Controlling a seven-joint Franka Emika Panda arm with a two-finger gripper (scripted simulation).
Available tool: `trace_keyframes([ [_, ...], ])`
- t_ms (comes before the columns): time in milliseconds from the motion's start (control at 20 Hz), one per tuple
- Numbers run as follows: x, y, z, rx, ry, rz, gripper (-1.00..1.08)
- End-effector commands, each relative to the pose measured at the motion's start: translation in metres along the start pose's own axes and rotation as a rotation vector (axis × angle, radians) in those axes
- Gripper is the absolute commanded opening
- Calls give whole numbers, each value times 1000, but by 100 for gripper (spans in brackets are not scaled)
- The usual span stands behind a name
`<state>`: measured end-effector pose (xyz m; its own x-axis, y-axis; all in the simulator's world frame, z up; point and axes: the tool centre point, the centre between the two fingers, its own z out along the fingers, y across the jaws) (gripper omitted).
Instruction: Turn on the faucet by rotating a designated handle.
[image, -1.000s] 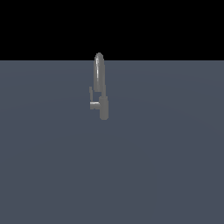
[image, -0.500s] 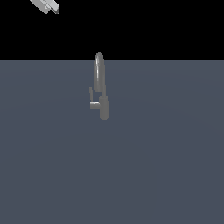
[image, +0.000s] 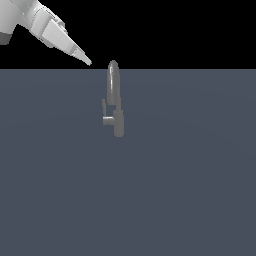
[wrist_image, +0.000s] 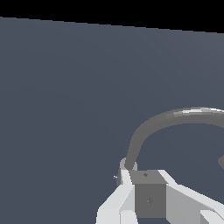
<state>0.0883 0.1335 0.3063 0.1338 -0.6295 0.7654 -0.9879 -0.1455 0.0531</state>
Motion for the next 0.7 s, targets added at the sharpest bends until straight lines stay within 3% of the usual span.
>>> trace_keyframes([
  [0,-16,-10,29,-26,-17,27,-100],
  [300,-44,-24,82,-78,-55,80,-100],
  [650,-63,-29,117,-114,-84,118,-100],
])
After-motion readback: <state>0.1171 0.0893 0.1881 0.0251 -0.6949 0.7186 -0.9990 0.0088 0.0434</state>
